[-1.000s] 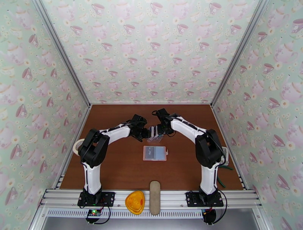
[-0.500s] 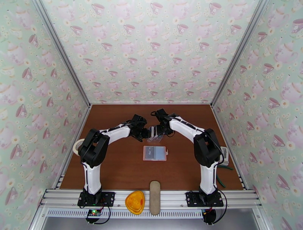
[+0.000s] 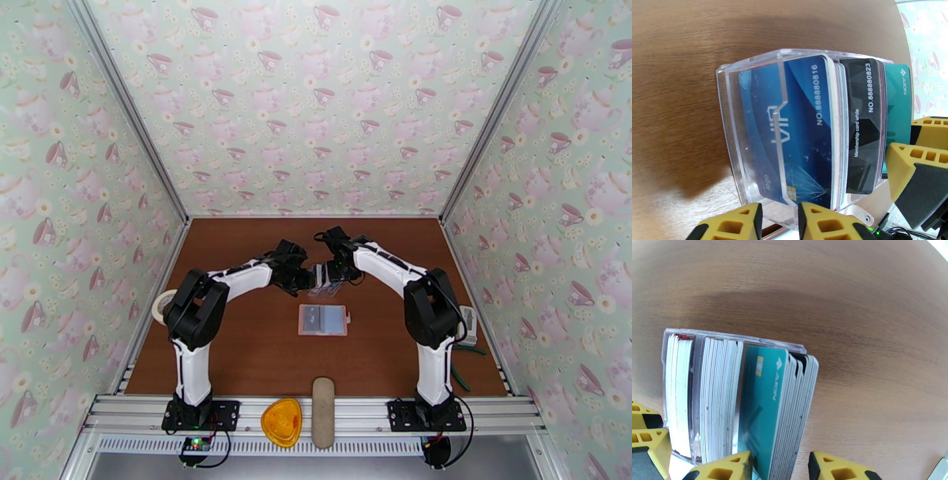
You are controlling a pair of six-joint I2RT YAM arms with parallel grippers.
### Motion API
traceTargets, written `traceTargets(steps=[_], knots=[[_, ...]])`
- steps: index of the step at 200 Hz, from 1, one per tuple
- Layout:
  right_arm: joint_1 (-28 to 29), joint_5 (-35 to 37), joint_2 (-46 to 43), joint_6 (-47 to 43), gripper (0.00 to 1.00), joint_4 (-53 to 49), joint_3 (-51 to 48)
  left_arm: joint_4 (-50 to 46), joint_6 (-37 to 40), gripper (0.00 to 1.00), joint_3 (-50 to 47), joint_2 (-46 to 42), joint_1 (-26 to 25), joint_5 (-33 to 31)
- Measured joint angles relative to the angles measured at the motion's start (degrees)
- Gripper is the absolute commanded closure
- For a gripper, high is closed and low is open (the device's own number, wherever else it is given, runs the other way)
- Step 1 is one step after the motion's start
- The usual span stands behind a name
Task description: Put the credit cards into the card holder
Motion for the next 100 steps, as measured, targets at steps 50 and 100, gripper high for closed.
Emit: traceTargets(steps=[50, 100], knots=[[0.0, 0.02, 0.0, -0.46, 0.63, -0.66, 0.76, 0.68, 0.0, 0.69, -0.35, 0.0, 0.15, 0.22], [-0.02, 0.85, -0.11, -0.92, 0.66, -1.51, 1.73, 0.74, 0.0, 0.69, -0.35, 0.0, 0.31, 0.42]])
